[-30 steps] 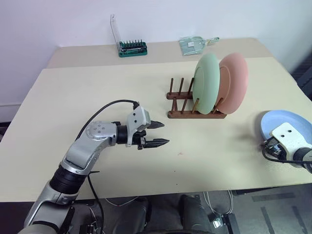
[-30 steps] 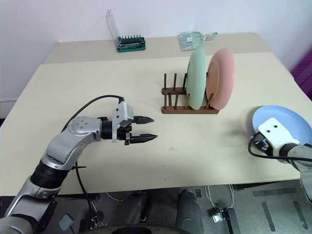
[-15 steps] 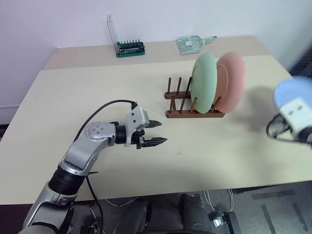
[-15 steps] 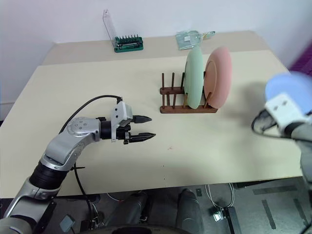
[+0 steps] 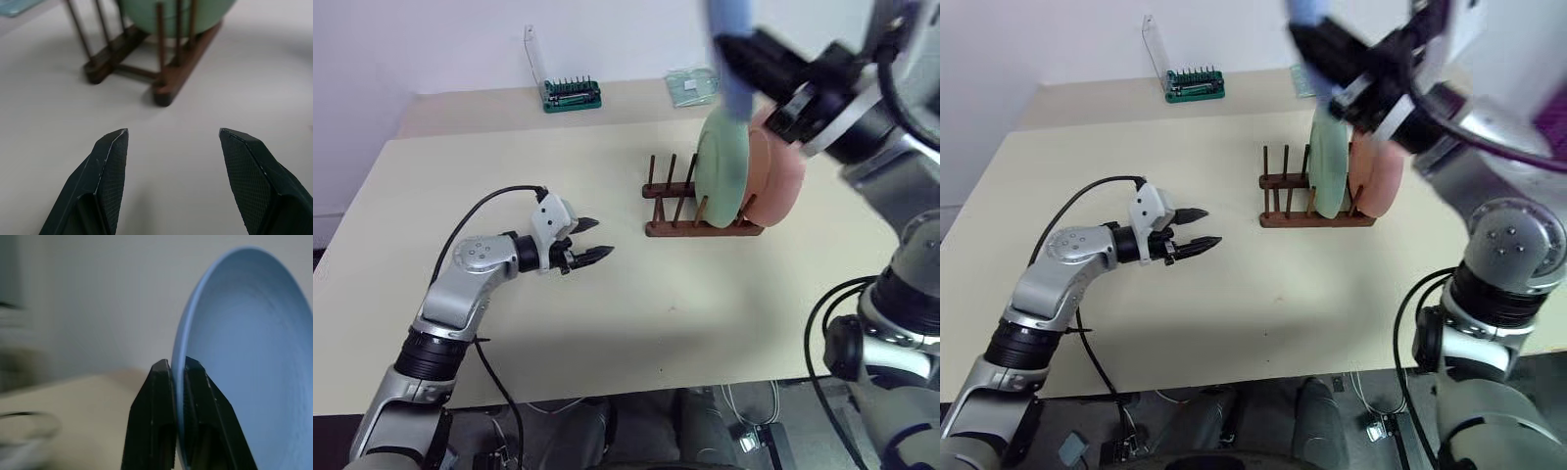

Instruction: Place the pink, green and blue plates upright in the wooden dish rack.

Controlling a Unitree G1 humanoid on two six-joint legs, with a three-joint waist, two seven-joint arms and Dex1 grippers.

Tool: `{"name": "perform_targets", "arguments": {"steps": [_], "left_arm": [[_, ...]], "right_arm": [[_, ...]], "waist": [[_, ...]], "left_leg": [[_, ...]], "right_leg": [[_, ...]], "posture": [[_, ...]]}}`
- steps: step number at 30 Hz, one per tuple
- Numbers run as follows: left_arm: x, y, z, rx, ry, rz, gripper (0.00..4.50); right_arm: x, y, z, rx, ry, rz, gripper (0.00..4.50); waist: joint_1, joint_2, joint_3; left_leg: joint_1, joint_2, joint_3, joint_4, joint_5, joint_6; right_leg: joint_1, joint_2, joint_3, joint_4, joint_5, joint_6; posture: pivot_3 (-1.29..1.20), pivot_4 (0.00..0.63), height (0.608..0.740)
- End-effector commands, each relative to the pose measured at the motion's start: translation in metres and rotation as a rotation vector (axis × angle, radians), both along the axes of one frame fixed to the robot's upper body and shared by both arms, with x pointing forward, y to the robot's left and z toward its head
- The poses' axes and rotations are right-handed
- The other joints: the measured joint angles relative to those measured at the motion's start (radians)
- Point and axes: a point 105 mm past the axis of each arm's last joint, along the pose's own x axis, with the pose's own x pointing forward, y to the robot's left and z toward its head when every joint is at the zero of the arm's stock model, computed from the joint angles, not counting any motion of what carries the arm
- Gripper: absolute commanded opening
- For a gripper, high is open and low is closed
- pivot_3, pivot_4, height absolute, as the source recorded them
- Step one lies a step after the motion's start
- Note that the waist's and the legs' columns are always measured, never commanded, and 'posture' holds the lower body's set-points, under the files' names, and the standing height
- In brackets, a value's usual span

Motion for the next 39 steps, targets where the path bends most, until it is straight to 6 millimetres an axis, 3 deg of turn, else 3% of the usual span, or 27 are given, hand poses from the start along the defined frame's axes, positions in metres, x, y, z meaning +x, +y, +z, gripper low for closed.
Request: {"name": "perform_targets", "arguments": {"steps": [1, 3, 14, 19, 30, 39], "left_arm": [[-0.001, 0.003, 0.011, -0.001, -0.058, -0.003, 3.04], [-0.002, 0.002, 0.013, -0.015, -0.061, 0.001, 3.04], [-0.006, -0.001, 0.015, -0.038, -0.056, 0.009, 3.04], [-0.006, -0.001, 0.015, -0.040, -0.055, 0.009, 3.04], [-0.007, -0.003, 0.015, -0.039, -0.050, 0.002, 3.04], [-0.010, -0.004, 0.016, -0.052, -0.033, -0.017, 3.04]], "right_arm": [[0.009, 0.005, 0.006, 0.166, 0.154, 0.013, 0.10], [0.024, 0.003, -0.002, 0.242, 0.284, -0.009, 0.10], [0.056, -0.018, -0.042, 0.351, 0.577, -0.057, 0.10], [0.053, -0.007, -0.043, 0.321, 0.577, -0.053, 0.10], [0.031, 0.013, -0.009, 0.292, 0.436, 0.019, 0.10], [0.049, 0.013, -0.050, 0.313, 0.608, 0.008, 0.10]], "waist": [[0.000, 0.000, 0.000], [-0.001, 0.000, 0.000], [-0.028, 0.001, 0.000], [-0.031, 0.001, 0.000], [-0.029, 0.001, 0.000], [-0.028, 0.001, 0.000]], "left_leg": [[0.000, 0.000, 0.000, 0.000, 0.000, 0.000], [0.001, 0.000, 0.000, 0.000, 0.000, 0.000], [0.001, 0.000, 0.002, -0.001, 0.000, 0.000], [0.001, 0.001, 0.003, -0.002, 0.000, 0.000], [0.001, 0.001, 0.003, -0.002, 0.000, 0.000], [0.001, 0.001, 0.003, -0.001, 0.000, 0.000]], "right_leg": [[0.000, 0.000, 0.000, 0.000, 0.000, 0.000], [0.000, 0.000, 0.000, 0.001, 0.000, 0.000], [-0.001, 0.000, 0.000, 0.001, 0.000, -0.001], [-0.002, 0.000, 0.000, 0.001, 0.000, 0.000], [-0.003, 0.000, 0.000, 0.001, 0.000, 0.000], [-0.002, 0.000, 0.000, 0.001, 0.000, 0.000]], "posture": [[0.00, 0.150, 0.740], [0.00, 0.150, 0.740], [0.00, 0.150, 0.740], [0.00, 0.150, 0.740], [0.00, 0.150, 0.740], [0.00, 0.150, 0.740]]}}
